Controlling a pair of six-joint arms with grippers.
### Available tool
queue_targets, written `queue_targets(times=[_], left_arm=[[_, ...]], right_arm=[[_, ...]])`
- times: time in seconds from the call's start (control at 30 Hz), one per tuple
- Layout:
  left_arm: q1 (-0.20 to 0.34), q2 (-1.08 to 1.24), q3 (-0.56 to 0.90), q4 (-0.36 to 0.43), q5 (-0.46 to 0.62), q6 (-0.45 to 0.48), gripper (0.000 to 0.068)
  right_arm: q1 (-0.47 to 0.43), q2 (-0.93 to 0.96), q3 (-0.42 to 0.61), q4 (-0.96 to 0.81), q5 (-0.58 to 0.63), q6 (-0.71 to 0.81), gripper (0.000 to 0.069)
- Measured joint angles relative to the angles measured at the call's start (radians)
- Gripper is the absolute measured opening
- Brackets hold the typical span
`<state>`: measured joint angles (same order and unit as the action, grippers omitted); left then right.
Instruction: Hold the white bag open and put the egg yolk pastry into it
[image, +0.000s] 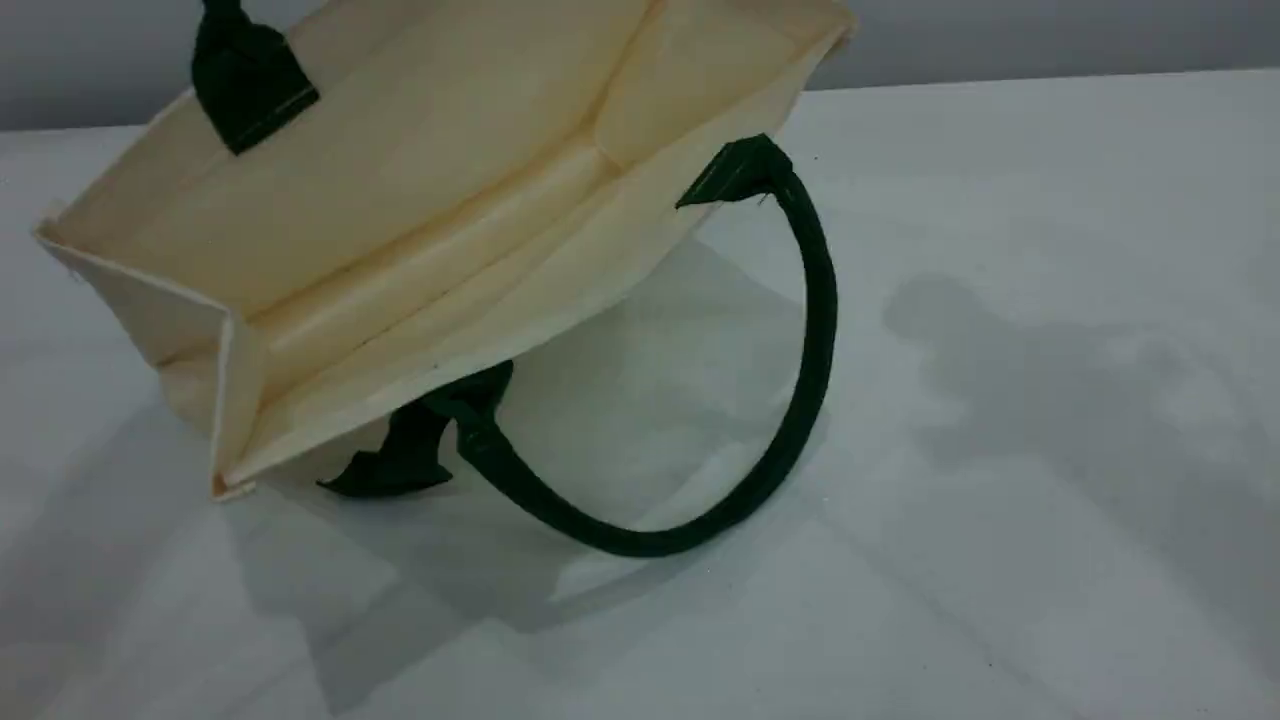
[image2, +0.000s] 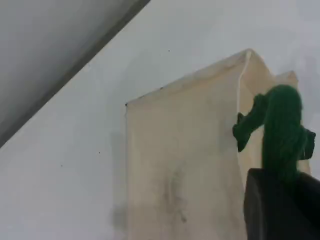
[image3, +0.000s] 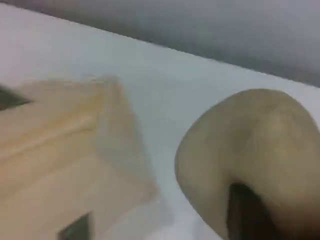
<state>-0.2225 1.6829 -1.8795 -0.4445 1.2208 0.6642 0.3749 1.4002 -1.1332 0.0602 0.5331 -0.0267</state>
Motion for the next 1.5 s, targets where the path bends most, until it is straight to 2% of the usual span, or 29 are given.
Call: queue_targets(times=[0.17, 0.5, 0.87, 1.07, 1.2, 1.27, 1.4, 1.5], left_arm=[[0.0, 0.0, 0.0, 0.0, 0.0, 0.001, 0.0087], [0.0, -0.001, 0.0, 0.0, 0.0, 0.001, 0.0087], [0.0, -0.001, 0.0, -0.001, 0.0, 0.001, 0.0087], [0.0, -0.001, 0.0, -0.006, 0.0, 0.001, 0.0087], [0.0, -0.001, 0.0, -0.006, 0.0, 0.001, 0.0087], [0.0, -0.001, 0.0, -0.006, 0.0, 0.001, 0.0087], [0.0, -0.001, 0.0, -0.005, 0.0, 0.001, 0.0087], [0.0, -0.001, 0.0, -0.002, 0.001, 0.001, 0.0087]], right_arm=[[0.112, -0.046, 0.064, 0.012, -0.056, 0.0, 0.0194], [0.295, 0.094, 0.073, 0.01, -0.144, -0.003, 0.0193], [0.383, 0.299, 0.07, 0.01, -0.355, -0.004, 0.0192], [0.404, 0.421, 0.068, 0.024, -0.518, -0.001, 0.0191], [0.404, 0.469, 0.066, 0.039, -0.571, -0.001, 0.02], [0.404, 0.469, 0.062, 0.052, -0.566, -0.001, 0.0259], [0.404, 0.461, 0.046, 0.095, -0.566, -0.001, 0.0465], [0.404, 0.452, 0.036, 0.097, -0.533, -0.001, 0.0589]])
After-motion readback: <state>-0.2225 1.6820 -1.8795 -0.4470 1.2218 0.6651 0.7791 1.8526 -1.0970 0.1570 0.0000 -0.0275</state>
